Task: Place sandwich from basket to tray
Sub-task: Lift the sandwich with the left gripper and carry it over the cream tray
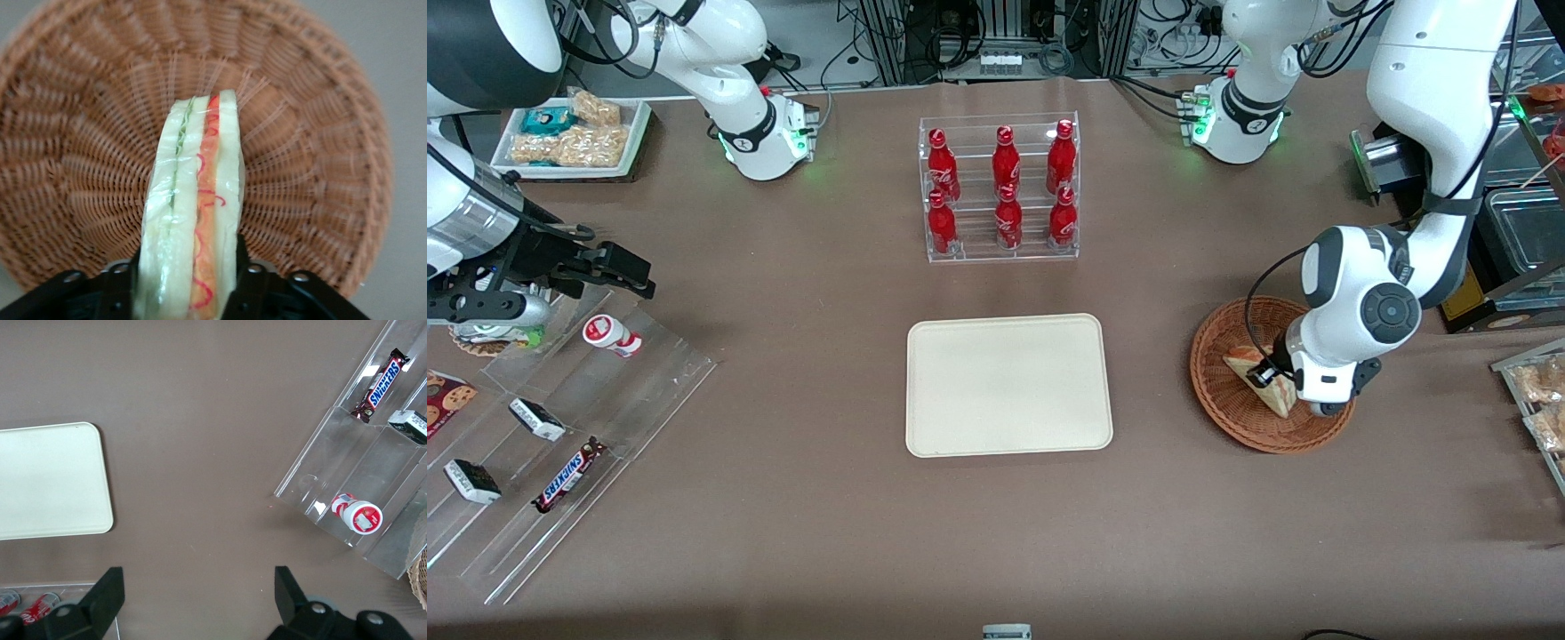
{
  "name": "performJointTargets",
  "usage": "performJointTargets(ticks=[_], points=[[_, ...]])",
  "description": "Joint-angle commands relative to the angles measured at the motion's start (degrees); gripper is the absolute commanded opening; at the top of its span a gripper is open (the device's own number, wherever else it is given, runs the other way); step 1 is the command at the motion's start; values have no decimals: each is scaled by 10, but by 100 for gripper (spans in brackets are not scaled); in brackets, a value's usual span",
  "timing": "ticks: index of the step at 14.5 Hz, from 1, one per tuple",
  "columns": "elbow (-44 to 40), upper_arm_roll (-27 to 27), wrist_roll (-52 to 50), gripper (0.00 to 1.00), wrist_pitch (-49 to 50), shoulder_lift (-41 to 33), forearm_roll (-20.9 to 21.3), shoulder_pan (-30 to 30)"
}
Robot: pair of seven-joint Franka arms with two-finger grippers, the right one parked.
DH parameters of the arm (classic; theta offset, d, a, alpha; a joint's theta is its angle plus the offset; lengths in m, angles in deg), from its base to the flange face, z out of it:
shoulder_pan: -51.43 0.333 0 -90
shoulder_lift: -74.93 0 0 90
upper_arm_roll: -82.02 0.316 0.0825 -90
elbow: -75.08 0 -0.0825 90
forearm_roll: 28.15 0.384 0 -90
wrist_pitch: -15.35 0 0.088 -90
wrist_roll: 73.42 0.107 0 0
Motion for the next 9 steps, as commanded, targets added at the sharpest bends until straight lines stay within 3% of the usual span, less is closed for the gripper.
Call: performJointTargets(ticks=[1, 4, 7, 9], points=[[-74, -29, -9, 0, 117, -39, 32, -13], [-180, -105, -20, 0, 208, -33, 33, -35], [-229, -121, -37, 0, 177, 17, 42, -151], [-285, -119, -59, 0, 143, 86, 91, -217]])
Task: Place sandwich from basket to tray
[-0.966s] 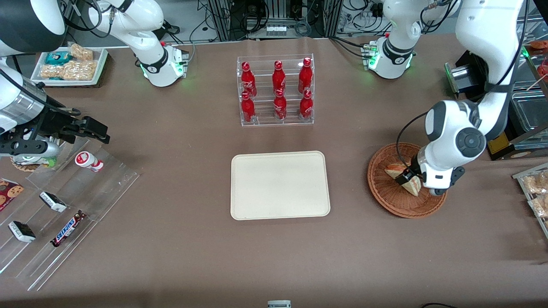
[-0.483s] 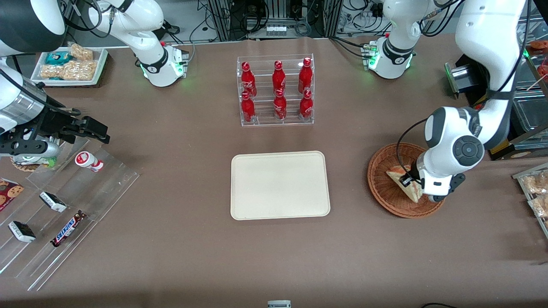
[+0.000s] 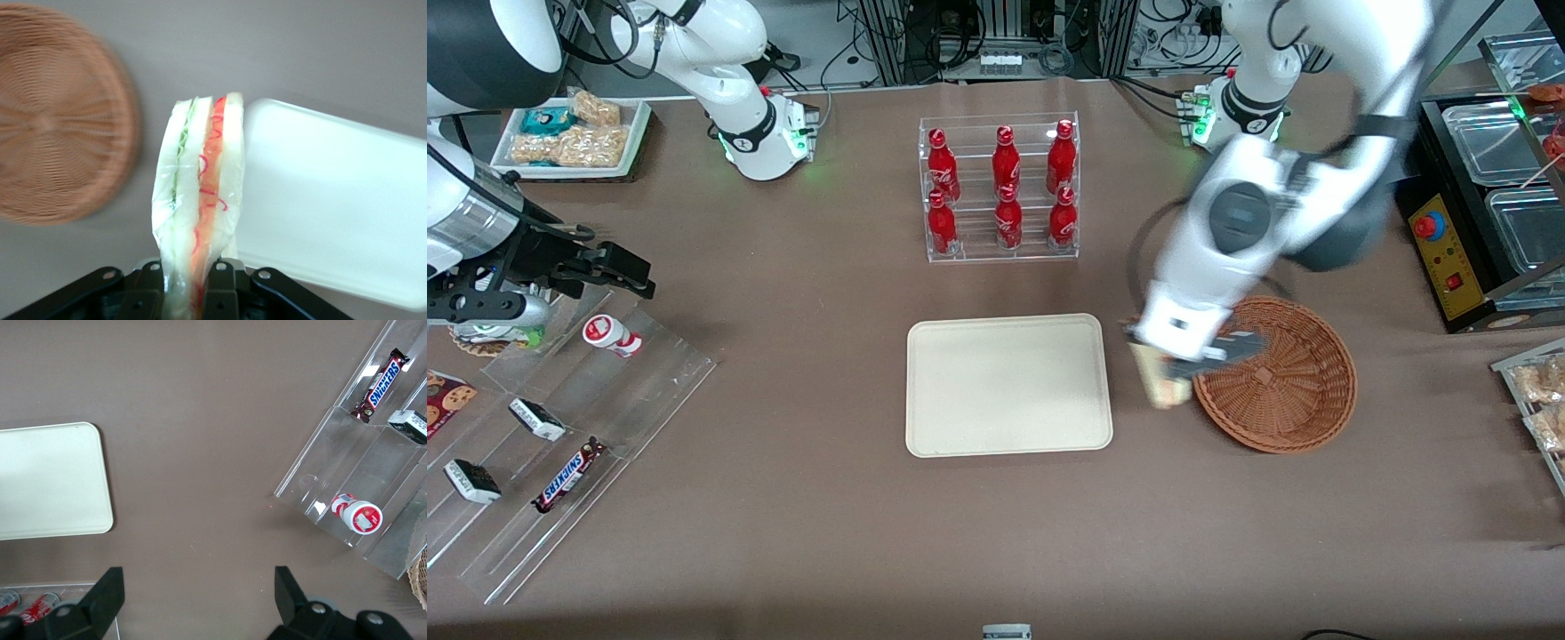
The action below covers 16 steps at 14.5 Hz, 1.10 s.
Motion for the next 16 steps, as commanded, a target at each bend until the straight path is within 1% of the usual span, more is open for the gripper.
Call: performJointTargets(ticks=[1, 2, 3, 6, 8, 9, 10, 11, 12, 14, 15, 16], points=[[-113, 6, -46, 0, -23, 135, 76, -88], [-142, 6, -53, 0, -38, 172, 108, -114], [-155, 6, -55, 1, -58, 202, 129, -130], [-168, 13, -96, 1, -128, 263, 172, -148], [-189, 18, -124, 3, -131, 296, 195, -159], [-190, 23, -131, 11, -133, 302, 201, -160], [-189, 23, -136, 47, -135, 301, 201, -160], [-189, 23, -139, 95, -134, 297, 200, -158], [-189, 23, -150, 99, -131, 291, 200, -158], [-187, 22, -169, 100, -126, 257, 195, -147], [-181, 22, -171, 100, -110, 226, 188, -139], [-172, 22, -169, 100, -76, 186, 169, -123]])
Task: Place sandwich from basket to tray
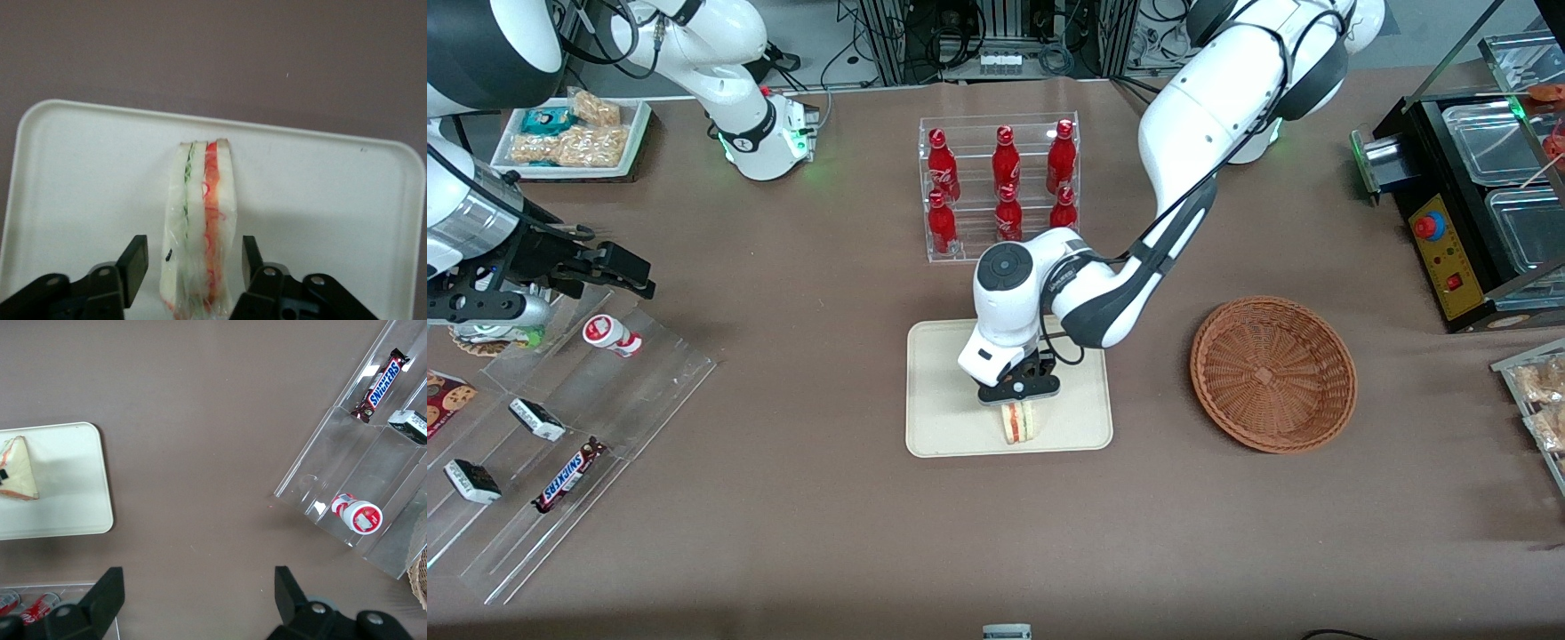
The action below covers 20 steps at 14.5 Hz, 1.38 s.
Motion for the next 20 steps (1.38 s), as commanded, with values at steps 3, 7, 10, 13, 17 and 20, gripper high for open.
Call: performJointTargets(ticks=[3, 7, 10, 13, 17, 20], points=[[62, 5, -7, 100, 137, -205, -70, 95], [64, 5, 112, 100, 301, -319, -150, 223], [79, 29, 298, 100, 390, -385, -188, 293], [141, 167, 503, 100, 409, -465, -252, 282], [177, 246, 687, 100, 392, -492, -268, 280], [161, 254, 721, 100, 362, -486, -278, 277]])
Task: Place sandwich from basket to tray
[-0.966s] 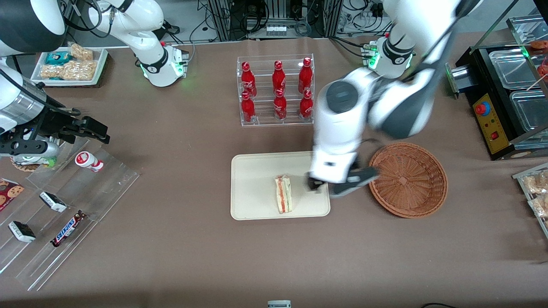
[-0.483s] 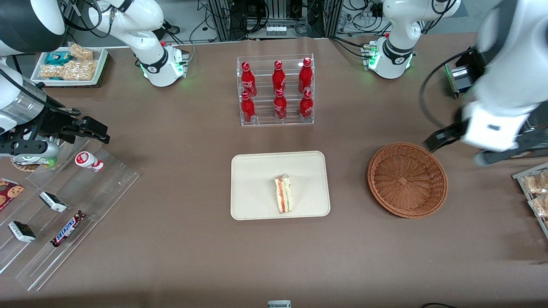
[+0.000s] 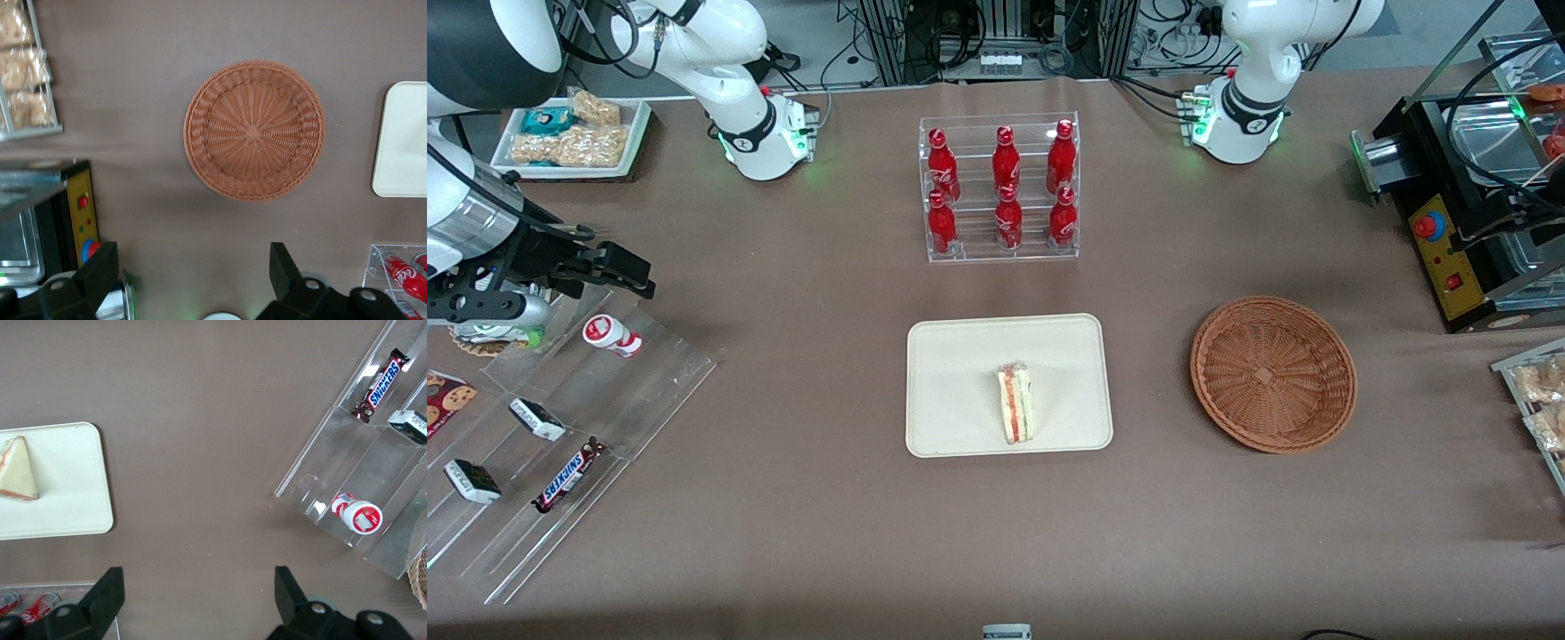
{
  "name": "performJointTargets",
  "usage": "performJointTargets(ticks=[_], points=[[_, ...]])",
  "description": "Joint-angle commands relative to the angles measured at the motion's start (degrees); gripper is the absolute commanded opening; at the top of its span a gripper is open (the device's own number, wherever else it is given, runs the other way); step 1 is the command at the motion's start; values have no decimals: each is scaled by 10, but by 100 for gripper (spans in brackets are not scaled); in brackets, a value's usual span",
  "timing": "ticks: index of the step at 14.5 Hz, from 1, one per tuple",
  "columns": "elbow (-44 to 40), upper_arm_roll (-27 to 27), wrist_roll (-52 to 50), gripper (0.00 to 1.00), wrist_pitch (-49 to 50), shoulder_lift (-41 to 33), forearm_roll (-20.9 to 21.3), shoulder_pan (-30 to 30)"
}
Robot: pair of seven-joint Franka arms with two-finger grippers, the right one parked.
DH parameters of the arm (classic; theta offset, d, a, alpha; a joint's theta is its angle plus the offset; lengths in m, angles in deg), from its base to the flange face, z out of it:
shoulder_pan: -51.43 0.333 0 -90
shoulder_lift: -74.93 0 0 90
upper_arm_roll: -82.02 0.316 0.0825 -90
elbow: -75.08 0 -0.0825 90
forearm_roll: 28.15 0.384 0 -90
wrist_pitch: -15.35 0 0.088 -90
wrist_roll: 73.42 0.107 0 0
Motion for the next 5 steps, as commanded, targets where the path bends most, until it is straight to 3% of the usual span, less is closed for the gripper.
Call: performJointTargets(ticks=[1, 5], points=[[-14, 4, 15, 100, -14, 3, -8, -16], [-22, 2, 12, 100, -16, 4, -6, -29]])
